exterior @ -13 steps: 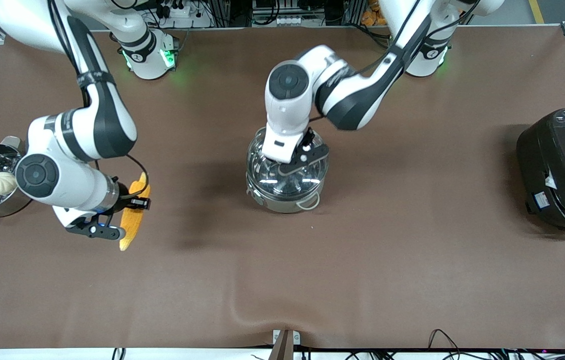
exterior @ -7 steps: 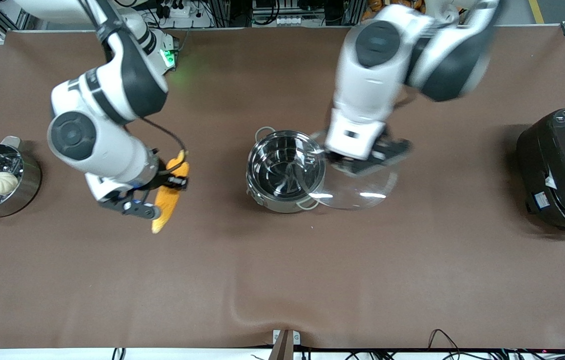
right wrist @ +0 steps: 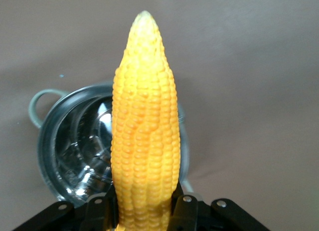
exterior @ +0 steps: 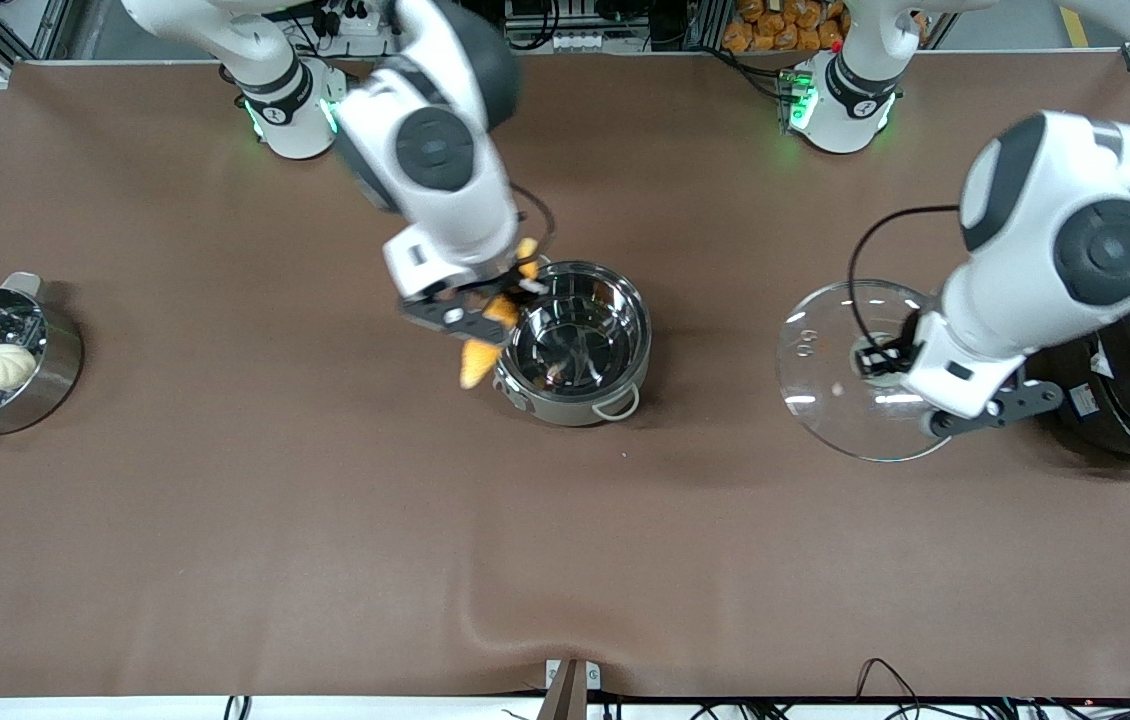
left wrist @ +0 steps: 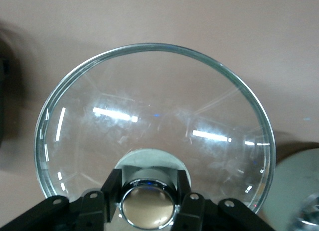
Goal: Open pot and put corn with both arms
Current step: 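Lift the glass lid off with the left gripper while the right gripper carries corn, then lower the corn into the pot while the left gripper sets the lid down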
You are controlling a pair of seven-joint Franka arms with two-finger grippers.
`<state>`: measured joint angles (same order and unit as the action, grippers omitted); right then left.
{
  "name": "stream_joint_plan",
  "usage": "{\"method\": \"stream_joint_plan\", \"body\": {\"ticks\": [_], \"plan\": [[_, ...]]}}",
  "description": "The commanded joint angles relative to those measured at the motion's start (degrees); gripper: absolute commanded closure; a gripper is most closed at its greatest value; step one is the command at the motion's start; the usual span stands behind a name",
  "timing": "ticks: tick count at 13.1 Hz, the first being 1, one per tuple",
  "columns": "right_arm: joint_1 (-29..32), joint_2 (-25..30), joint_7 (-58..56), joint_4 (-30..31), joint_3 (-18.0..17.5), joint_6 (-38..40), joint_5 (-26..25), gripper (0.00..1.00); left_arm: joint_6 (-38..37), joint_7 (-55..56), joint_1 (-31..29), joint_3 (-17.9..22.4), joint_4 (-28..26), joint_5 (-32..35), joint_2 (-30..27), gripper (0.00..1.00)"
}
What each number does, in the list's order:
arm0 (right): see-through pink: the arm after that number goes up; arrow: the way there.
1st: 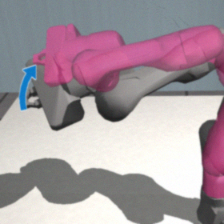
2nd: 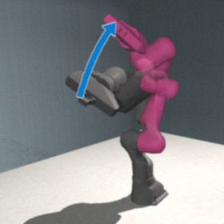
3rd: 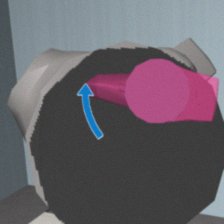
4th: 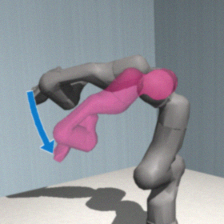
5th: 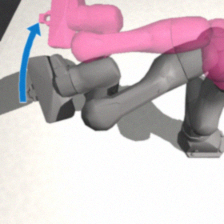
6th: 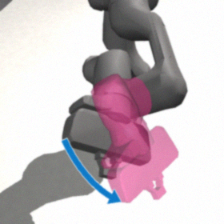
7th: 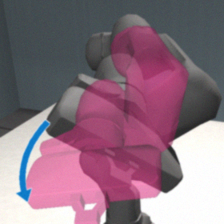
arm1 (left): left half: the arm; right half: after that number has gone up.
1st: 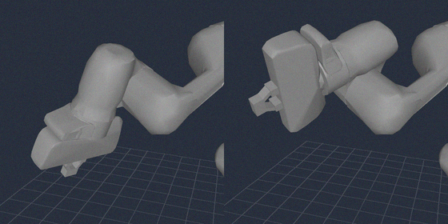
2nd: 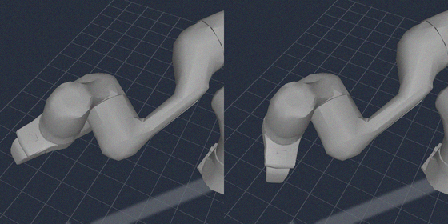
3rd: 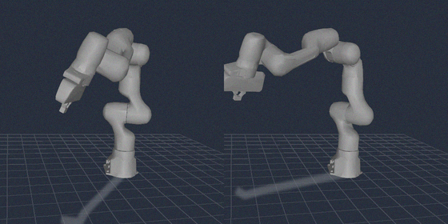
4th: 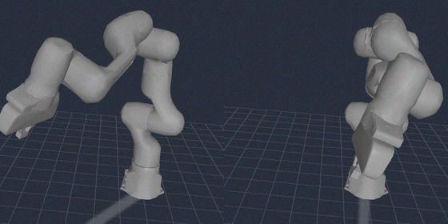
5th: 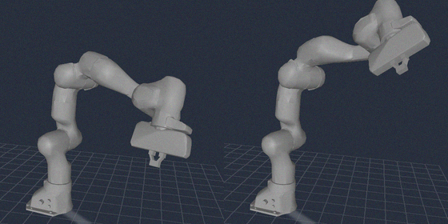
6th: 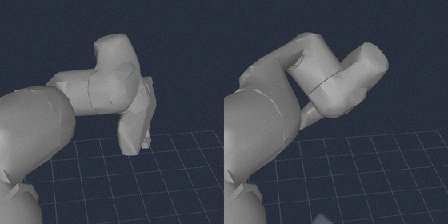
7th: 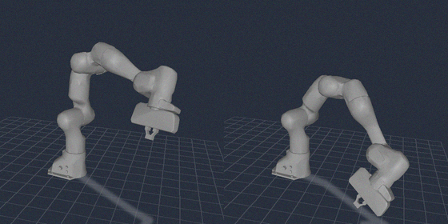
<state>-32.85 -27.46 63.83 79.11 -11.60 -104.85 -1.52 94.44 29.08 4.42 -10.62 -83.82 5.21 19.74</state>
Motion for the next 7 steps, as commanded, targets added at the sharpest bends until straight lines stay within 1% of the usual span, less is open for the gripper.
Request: {"method": "stream_joint_plan", "body": {"ticks": [1,2,4,7], "plan": [[-6.42,-4.26,3.58,-2.65,4.74,-1.93,-2.08,1.0,5.55,-2.0,-3.87,-0.8,-8.61,-0.12,-1.9,1.0],[-7.4,-5.22,3.85,-2.65,4.84,-2.55,-2.17,1.0,8.97,-3.05,-5.11,-0.71,-12.12,-0.11,-1.98,1.0],[-8.81,-7.07,6.64,-2.38,4.84,-6.49,-2.17,1.0,19.15,-4.55,-8.09,-0.71,-20.99,-0.03,-2.77,1.0],[-10.04,-8.75,8.68,-2.38,4.84,-7.39,-3.57,1.0,33.92,-5.7,-8.9,-0.63,-32.16,0.15,-3.13,1.0]]}}
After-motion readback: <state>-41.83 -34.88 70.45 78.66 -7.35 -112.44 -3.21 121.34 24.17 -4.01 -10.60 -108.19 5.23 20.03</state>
